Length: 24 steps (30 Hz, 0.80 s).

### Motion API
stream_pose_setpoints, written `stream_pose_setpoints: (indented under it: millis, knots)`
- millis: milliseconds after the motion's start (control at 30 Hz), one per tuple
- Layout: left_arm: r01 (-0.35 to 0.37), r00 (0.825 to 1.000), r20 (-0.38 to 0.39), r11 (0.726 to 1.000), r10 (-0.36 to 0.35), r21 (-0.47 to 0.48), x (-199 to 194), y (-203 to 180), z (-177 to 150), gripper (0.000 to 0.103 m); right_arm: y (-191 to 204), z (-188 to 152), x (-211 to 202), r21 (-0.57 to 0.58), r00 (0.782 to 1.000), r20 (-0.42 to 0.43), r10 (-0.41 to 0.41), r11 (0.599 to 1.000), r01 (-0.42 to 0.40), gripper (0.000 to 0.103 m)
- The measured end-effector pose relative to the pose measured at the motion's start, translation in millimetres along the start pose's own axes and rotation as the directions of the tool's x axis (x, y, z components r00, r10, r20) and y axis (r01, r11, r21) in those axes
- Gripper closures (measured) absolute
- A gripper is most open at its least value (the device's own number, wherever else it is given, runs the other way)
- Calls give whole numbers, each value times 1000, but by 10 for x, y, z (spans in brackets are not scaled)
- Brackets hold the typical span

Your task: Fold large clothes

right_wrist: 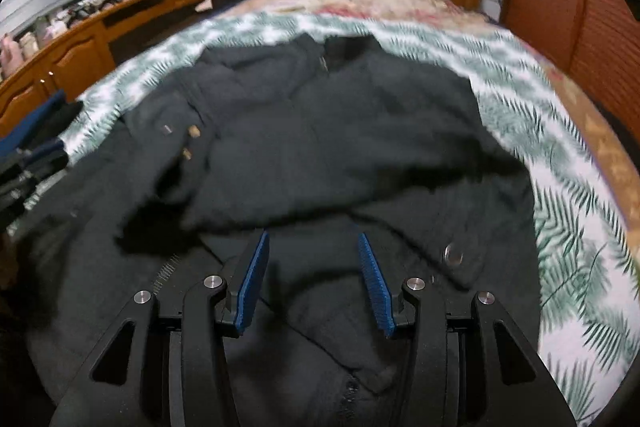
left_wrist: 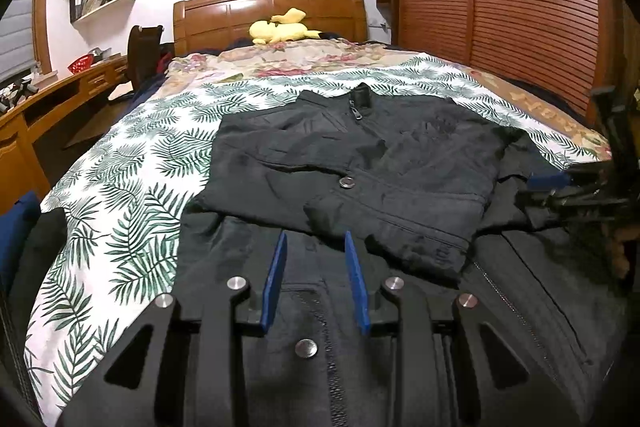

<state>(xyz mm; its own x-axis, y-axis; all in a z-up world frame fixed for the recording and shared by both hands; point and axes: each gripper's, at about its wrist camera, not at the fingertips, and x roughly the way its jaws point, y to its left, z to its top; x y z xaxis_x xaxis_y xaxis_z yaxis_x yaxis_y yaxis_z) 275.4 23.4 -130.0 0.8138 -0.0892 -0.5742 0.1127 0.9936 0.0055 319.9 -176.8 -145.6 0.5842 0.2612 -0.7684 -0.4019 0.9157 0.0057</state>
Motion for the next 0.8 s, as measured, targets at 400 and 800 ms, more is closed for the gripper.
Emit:
stream_pose_setpoints:
  millis: [400, 800]
  knots:
    - [19, 1000, -7, 999, -18, 26, 73, -154, 8, 75, -94, -105, 106, 38, 999, -26, 37, 999, -36, 55]
    - [122, 992, 20, 989, -124, 77, 8, -508, 124, 75, -44, -145, -3, 35, 1000, -12, -16, 999, 17, 55]
